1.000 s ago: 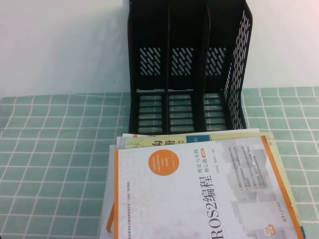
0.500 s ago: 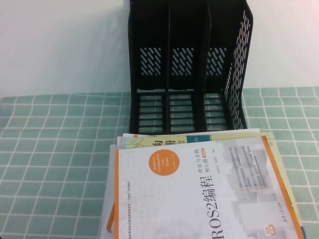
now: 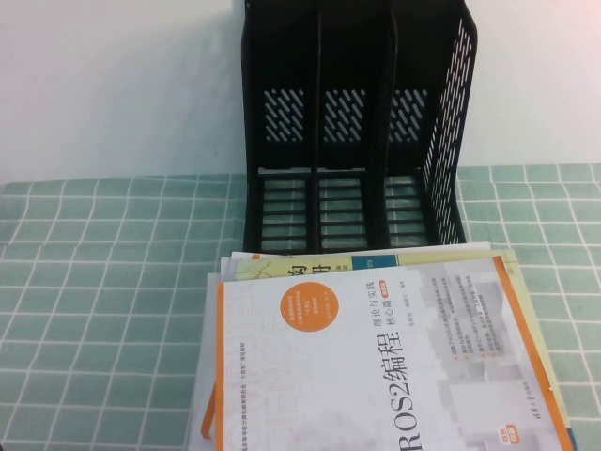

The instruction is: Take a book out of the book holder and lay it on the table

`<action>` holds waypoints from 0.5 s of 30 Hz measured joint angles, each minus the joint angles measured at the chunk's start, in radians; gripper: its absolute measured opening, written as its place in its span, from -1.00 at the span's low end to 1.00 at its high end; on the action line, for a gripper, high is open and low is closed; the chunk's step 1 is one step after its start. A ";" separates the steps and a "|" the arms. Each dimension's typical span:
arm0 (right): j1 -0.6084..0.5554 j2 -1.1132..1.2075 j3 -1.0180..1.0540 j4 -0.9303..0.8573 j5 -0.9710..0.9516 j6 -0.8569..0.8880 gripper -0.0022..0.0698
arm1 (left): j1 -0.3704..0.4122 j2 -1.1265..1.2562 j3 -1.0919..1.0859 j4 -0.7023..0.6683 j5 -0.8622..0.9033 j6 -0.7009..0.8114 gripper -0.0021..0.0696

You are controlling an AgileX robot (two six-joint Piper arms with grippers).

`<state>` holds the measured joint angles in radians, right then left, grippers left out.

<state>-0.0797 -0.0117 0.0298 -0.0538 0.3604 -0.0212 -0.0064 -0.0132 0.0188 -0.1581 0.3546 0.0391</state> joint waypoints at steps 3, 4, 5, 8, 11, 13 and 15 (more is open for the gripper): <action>0.000 0.000 0.000 0.000 0.000 0.015 -0.95 | 0.000 0.000 0.000 0.000 0.000 0.000 -0.95; 0.000 0.000 0.000 0.000 0.000 0.021 -0.95 | 0.000 0.000 0.000 0.000 -0.002 0.000 -0.95; 0.000 0.000 0.000 0.000 0.000 0.021 -0.95 | 0.000 0.000 0.000 0.000 -0.002 0.000 -0.95; 0.000 0.000 0.000 0.000 0.000 0.021 -0.95 | 0.000 0.000 0.000 0.000 -0.002 0.002 -0.95; 0.000 0.000 0.000 0.000 0.000 0.021 -0.95 | 0.000 0.000 0.000 0.000 -0.002 0.002 -0.95; 0.000 0.000 0.000 0.000 0.000 0.021 -0.95 | 0.000 0.000 0.000 0.000 -0.002 0.002 -0.95; 0.000 0.000 0.000 0.000 0.000 0.021 -0.95 | 0.000 0.000 0.000 0.000 -0.002 0.002 -0.95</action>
<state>-0.0797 -0.0117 0.0298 -0.0538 0.3604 0.0000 -0.0064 -0.0132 0.0188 -0.1581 0.3531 0.0411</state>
